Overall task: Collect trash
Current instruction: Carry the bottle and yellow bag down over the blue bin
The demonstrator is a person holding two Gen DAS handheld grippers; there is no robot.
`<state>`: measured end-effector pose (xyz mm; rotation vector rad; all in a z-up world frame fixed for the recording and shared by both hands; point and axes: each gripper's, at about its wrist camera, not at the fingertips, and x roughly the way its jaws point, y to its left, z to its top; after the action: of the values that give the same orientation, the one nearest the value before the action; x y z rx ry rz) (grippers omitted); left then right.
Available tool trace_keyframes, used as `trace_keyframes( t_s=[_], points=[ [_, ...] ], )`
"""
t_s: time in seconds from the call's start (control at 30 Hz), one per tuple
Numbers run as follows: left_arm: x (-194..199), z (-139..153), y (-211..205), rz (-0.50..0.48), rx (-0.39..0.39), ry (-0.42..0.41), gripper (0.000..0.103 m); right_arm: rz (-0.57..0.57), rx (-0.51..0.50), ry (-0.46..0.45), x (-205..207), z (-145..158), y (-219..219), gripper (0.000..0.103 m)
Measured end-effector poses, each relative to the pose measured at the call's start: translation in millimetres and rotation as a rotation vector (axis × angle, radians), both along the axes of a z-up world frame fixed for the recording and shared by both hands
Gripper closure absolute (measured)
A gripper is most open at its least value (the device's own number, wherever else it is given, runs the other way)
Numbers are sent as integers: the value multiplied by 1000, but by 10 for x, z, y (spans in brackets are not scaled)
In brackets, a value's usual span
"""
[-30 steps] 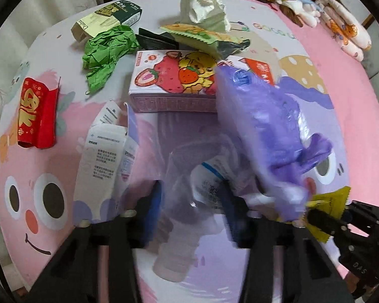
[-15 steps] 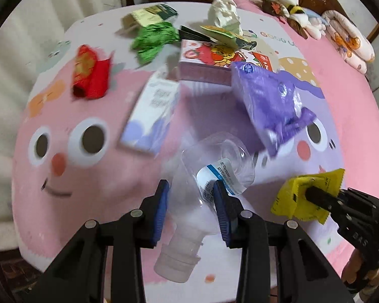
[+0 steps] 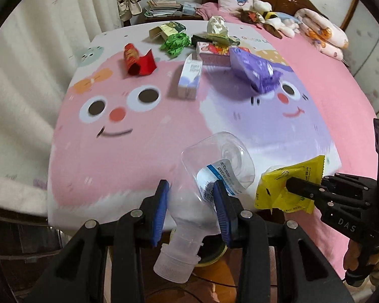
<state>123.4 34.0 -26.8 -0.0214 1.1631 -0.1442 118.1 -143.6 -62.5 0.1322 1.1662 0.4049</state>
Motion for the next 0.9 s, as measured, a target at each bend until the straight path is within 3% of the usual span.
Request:
trace_keyframes(
  t_s=[0.13,0.27,0.53,0.7,0.9],
  points=[
    [-346,-142,140,-27,-9,7,69,-28,-20,9,-427,-112,207,90],
    [-670,-352,218,-59,-9,48,69,-33,-44,78,-823,-360,390,90],
    [-1053,-784,204,-78,-30,135,69,-31,-93,195,-1192,-750,532,90],
    [-1185,-1251,100,-84,-25,192,69,-87,-95,292,-1294,-1303,476,91],
    [-1142,-2133,-62,-54,-25,280,68,-179,-106,393,-1313,-2178,285,91]
  ],
)
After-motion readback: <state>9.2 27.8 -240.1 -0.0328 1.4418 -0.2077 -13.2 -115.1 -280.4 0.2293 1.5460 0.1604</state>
